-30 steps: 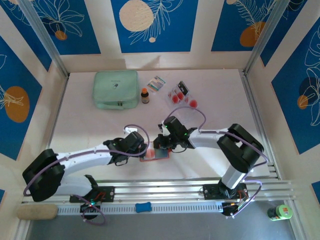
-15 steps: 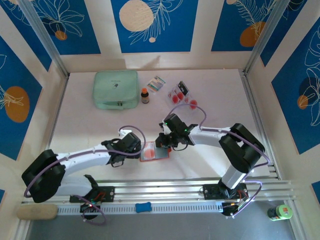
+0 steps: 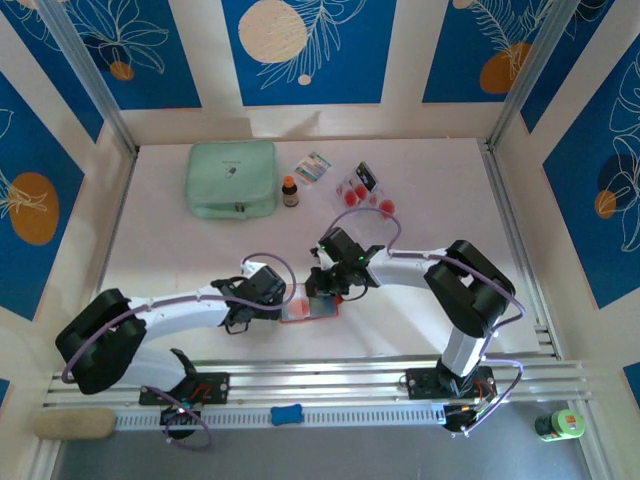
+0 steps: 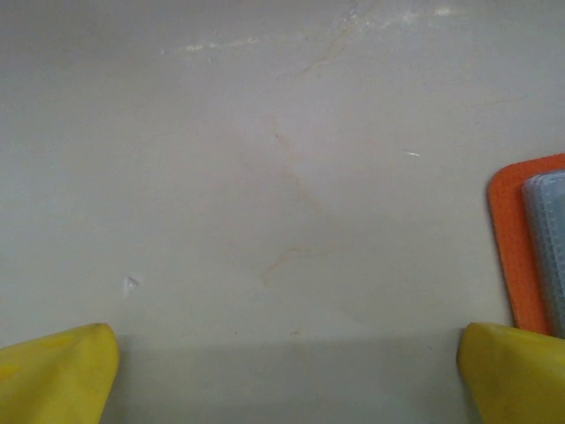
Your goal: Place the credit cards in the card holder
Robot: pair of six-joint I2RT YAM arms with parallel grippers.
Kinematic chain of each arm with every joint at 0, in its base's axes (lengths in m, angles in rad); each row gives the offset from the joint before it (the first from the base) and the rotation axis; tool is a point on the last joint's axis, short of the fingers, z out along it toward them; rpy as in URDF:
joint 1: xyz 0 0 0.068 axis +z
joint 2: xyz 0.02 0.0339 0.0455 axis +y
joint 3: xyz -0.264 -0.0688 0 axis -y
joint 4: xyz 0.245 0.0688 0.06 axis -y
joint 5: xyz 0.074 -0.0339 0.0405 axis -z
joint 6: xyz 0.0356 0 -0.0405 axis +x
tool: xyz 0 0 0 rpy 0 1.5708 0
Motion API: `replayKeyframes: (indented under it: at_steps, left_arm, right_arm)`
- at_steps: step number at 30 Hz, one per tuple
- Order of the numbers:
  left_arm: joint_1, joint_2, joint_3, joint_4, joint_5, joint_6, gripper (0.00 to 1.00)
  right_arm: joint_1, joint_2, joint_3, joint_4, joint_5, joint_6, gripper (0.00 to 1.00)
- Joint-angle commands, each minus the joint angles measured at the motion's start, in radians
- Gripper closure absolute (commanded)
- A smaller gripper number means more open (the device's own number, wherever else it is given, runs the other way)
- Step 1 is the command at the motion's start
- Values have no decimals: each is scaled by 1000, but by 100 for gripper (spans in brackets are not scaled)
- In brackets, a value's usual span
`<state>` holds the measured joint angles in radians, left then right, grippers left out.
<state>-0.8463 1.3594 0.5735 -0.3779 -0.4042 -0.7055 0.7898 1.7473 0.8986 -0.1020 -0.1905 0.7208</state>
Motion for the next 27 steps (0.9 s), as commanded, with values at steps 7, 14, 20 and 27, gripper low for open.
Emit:
replayKeyframes:
  at_steps: [7, 14, 20, 27]
  left_arm:
    - [10, 56, 17, 35, 1, 24, 0]
    - [10, 51, 7, 42, 6, 23, 0]
    - [10, 49, 0, 50, 12, 16, 0]
    - [10, 46, -4, 61, 13, 21, 0]
  right_arm:
    - [26, 52, 53, -11, -60, 12, 99]
    - [26, -14, 51, -54, -23, -10, 100]
    - [16, -70, 24, -115, 42, -43, 100]
    - [12, -38, 21, -129, 54, -47, 100]
